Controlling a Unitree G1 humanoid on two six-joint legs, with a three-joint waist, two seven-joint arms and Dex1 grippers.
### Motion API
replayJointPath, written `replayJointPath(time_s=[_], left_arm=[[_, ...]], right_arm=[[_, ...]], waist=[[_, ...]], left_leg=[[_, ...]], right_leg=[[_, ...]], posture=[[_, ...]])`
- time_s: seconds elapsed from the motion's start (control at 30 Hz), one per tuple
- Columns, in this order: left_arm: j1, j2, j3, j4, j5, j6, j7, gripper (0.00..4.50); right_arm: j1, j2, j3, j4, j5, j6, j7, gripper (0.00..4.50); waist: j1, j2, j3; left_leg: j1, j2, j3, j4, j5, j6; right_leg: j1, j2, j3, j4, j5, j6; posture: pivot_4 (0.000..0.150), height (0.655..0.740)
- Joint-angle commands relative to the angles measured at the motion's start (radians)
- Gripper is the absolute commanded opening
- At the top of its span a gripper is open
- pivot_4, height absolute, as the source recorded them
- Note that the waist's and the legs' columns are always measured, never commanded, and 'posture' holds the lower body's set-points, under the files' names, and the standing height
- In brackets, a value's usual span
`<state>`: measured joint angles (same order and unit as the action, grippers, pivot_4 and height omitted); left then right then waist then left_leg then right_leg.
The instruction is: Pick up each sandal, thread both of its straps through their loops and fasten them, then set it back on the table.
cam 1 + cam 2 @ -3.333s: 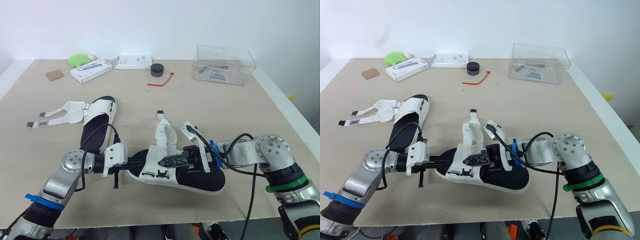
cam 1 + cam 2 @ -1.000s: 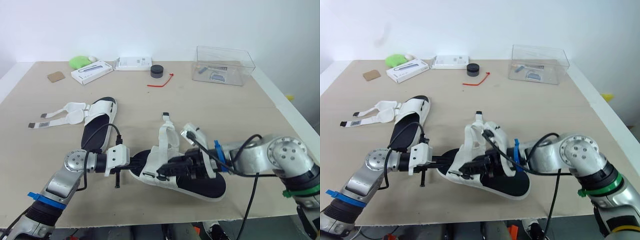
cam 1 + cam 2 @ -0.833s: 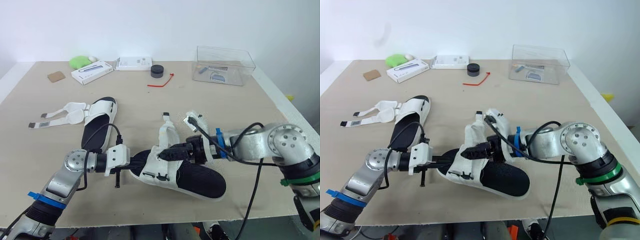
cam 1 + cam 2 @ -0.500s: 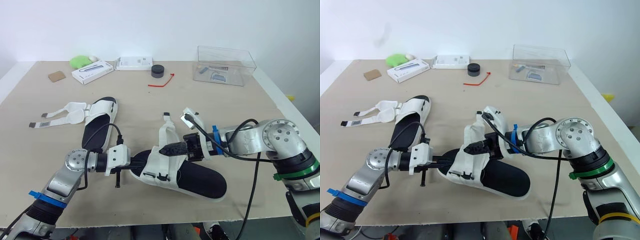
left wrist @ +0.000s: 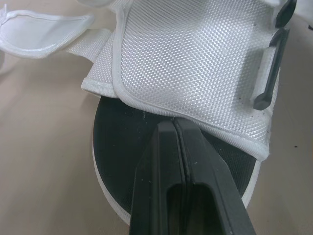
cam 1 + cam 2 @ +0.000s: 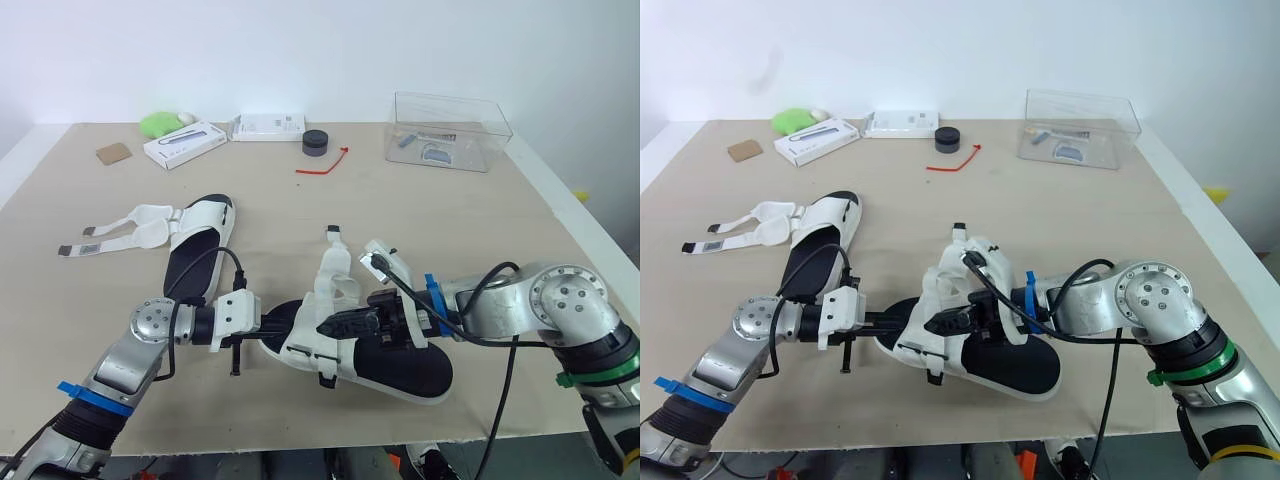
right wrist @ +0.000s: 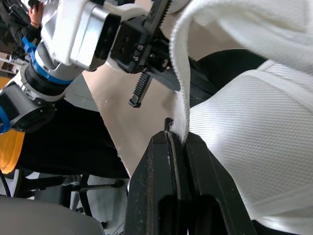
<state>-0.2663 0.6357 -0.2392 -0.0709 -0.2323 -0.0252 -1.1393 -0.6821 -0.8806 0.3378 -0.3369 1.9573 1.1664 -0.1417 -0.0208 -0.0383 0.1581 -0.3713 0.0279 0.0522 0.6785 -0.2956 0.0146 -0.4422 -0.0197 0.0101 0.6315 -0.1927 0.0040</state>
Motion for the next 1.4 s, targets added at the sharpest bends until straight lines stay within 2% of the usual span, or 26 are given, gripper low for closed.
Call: replayJointPath(time_s=[0.03, 0.1, 0.17, 0.2, 0.27, 0.3, 0.43, 0.47, 0.5, 0.67, 0.93, 1.13, 1.4], left_arm=[[0.014, 0.014, -0.027, 0.041, 0.053, 0.011, -0.003, 0.0], [0.012, 0.013, -0.029, 0.043, 0.053, 0.01, -0.004, 0.0], [0.009, 0.013, -0.031, 0.046, 0.053, 0.009, -0.004, 0.0], [0.008, 0.013, -0.033, 0.048, 0.053, 0.008, -0.005, 0.0], [0.005, 0.012, -0.036, 0.051, 0.054, 0.007, -0.004, 0.0], [0.004, 0.01, -0.038, 0.051, 0.054, 0.007, -0.003, 0.0], [0.002, 0.008, -0.041, 0.053, 0.055, 0.004, -0.001, 0.0], [0.002, 0.009, -0.041, 0.053, 0.055, 0.004, -0.001, 0.0], [0.002, 0.01, -0.041, 0.053, 0.055, 0.003, -0.001, 0.0], [0.006, 0.012, -0.04, 0.048, 0.055, 0.005, 0.001, 0.0], [-0.019, 0.007, -0.017, 0.067, 0.041, 0.021, 0.011, 0.0], [-0.042, 0.01, -0.005, 0.097, 0.05, 0.011, 0.02, 0.0], [-0.068, 0.002, 0.022, 0.146, 0.072, -0.014, 0.053, 0.0]], right_arm=[[-0.037, -0.054, -0.005, -0.067, 0.015, 0.02, 0.009, 0.09], [-0.061, -0.079, -0.01, -0.074, 0.015, 0.035, 0.01, 0.09], [-0.076, -0.102, -0.024, -0.077, 0.015, 0.046, 0.035, 0.72], [-0.08, -0.11, -0.035, -0.082, 0.015, 0.055, 0.074, 0.79], [-0.084, -0.123, -0.039, -0.089, 0.015, 0.062, 0.104, 1.59], [-0.082, -0.132, -0.041, -0.096, 0.015, 0.068, 0.119, 1.84], [-0.069, -0.166, -0.055, -0.11, -0.003, 0.085, 0.18, 3.57], [-0.055, -0.183, -0.08, -0.106, 0.003, 0.088, 0.223, 4.15], [-0.041, -0.197, -0.1, -0.103, 0.008, 0.09, 0.262, 4.46], [0.093, -0.245, -0.164, -0.15, -0.001, 0.099, 0.403, 4.46], [0.228, -0.162, -0.147, -0.182, -0.228, 0.076, 0.436, 4.46], [0.209, -0.049, -0.128, -0.131, -0.424, 0.068, 0.439, 4.46], [0.121, 0.081, -0.106, -0.057, -0.585, 0.093, 0.491, 4.46]], waist=[[0.0, 0.0, 0.0], [0.0, 0.0, 0.0], [0.0, 0.0, 0.0], [0.0, 0.0, 0.0], [0.0, 0.0, 0.0], [0.0, 0.0, 0.0], [0.0, 0.001, -0.001], [0.0, 0.001, -0.001], [0.001, 0.001, -0.001], [0.002, 0.001, -0.002], [0.002, 0.002, -0.002], [0.002, 0.002, -0.002], [-0.001, 0.002, -0.002]], left_leg=[[0.0, 0.0, 0.0, 0.0, 0.0, 0.0], [0.0, 0.0, 0.0, 0.0, 0.0, 0.0], [0.0, -0.001, 0.0, 0.0, 0.0, 0.0], [0.0, -0.001, 0.0, 0.0, 0.0, 0.0], [0.0, -0.001, 0.0, 0.0, 0.0, 0.0], [0.0, -0.001, 0.0, 0.0, 0.0, 0.0], [0.001, 0.0, 0.0, 0.0, 0.0, 0.0], [0.001, 0.0, 0.0, 0.0, 0.0, 0.0], [0.001, 0.0, 0.0, 0.0, 0.0, 0.0], [0.001, 0.0, 0.0, 0.0, 0.0, 0.001], [0.001, 0.0, 0.001, 0.001, 0.002, 0.001], [0.002, 0.0, 0.001, 0.003, 0.003, 0.002], [0.003, 0.002, 0.002, 0.003, 0.008, 0.009]], right_leg=[[0.0, 0.0, 0.0, 0.0, 0.0, 0.0], [0.0, 0.0, 0.0, 0.0, 0.0, 0.0], [0.0, -0.001, 0.0, 0.0, 0.0, 0.0], [0.0, -0.001, 0.0, 0.0, 0.0, 0.0], [0.0, -0.001, 0.0, 0.0, 0.0, 0.0], [0.0, -0.001, 0.0, 0.0, 0.0, 0.0], [0.0, 0.0, 0.0, 0.0, -0.001, 0.002], [0.0, 0.0, 0.0, 0.0, -0.002, 0.005], [0.0, -0.001, 0.0, 0.0, -0.002, 0.005], [0.001, -0.001, 0.0, 0.0, -0.002, 0.005], [0.002, 0.0, 0.001, 0.0, -0.001, 0.007], [0.002, 0.005, 0.001, 0.0, 0.002, 0.007], [0.002, 0.008, 0.003, 0.0, 0.008, 0.003]], posture=[[0.15, 0.74], [0.15, 0.74], [0.15, 0.74], [0.15, 0.74], [0.15, 0.74], [0.15, 0.74], [0.15, 0.74], [0.15, 0.74], [0.15, 0.74], [0.15, 0.74], [0.15, 0.74], [0.15, 0.74], [0.15, 0.74]])
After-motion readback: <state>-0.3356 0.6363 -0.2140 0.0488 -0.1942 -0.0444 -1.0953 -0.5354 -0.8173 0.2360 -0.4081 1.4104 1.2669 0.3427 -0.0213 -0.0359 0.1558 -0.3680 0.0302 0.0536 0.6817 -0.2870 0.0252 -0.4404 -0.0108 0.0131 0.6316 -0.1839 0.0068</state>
